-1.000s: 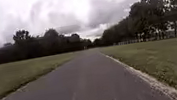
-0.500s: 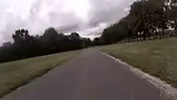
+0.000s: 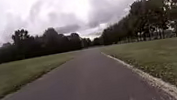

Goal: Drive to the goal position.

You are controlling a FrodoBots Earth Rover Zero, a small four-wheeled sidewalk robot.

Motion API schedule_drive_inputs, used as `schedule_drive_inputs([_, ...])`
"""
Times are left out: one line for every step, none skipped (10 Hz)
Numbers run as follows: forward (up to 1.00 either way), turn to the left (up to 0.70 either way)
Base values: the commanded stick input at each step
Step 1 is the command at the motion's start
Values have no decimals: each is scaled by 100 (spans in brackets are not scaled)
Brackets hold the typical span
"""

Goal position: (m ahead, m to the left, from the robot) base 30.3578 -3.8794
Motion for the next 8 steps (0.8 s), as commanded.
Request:
schedule_drive_inputs([70,0])
schedule_drive_inputs([70,0])
schedule_drive_inputs([70,0])
schedule_drive_inputs([70,0])
schedule_drive_inputs([70,0])
schedule_drive_inputs([70,0])
schedule_drive_inputs([70,0])
schedule_drive_inputs([70,0])
